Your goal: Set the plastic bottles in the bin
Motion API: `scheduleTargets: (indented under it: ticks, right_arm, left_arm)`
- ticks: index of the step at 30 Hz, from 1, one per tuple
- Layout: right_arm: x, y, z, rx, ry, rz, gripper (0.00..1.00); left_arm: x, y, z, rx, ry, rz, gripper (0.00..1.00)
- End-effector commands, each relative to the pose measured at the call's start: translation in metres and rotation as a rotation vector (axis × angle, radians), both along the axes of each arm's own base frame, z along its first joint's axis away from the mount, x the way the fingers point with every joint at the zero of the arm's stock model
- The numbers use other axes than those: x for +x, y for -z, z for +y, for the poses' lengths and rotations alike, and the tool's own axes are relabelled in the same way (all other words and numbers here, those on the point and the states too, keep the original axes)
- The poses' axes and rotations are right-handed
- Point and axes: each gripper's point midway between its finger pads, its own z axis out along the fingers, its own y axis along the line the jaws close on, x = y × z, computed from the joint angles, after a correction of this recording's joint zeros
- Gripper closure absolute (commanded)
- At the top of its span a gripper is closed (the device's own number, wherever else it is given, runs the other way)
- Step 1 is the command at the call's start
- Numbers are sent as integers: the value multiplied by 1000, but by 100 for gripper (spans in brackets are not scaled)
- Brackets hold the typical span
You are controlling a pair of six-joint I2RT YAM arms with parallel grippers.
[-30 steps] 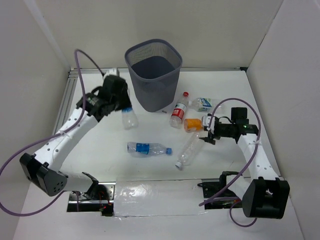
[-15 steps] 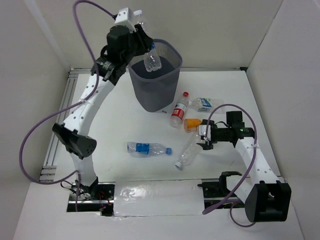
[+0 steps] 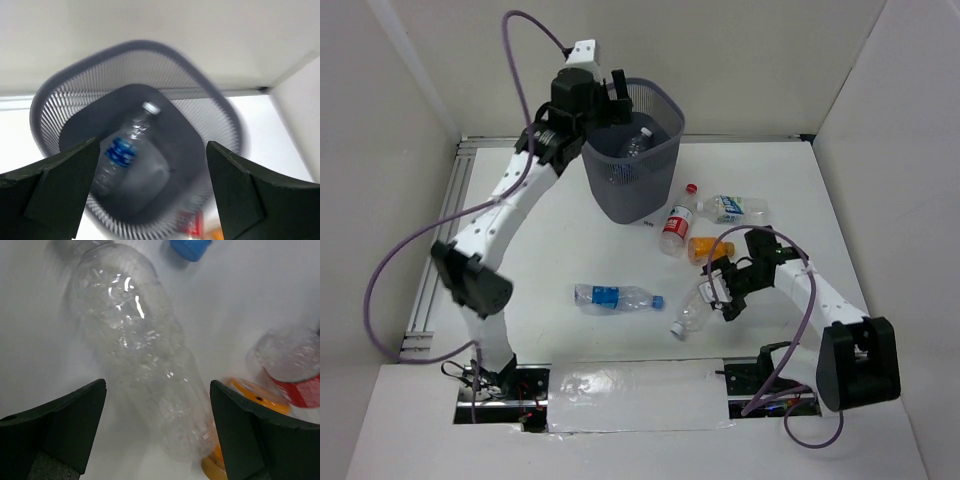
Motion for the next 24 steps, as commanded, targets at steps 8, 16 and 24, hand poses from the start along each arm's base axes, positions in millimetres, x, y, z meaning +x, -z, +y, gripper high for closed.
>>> scheduleTargets:
  ticks: [8,16,24]
  right_arm:
    - [-1,60,8,-176,-284,-82,32]
    - [8,-86,53,229,-32,140,71]
    - [98,-310,81,700,353,-15,71]
  left_arm:
    - [-239,124,-4,190,599,218,0]
    - [-292,150,-4,213,819,14,0]
    - [-279,202,-17,432,886,82,0]
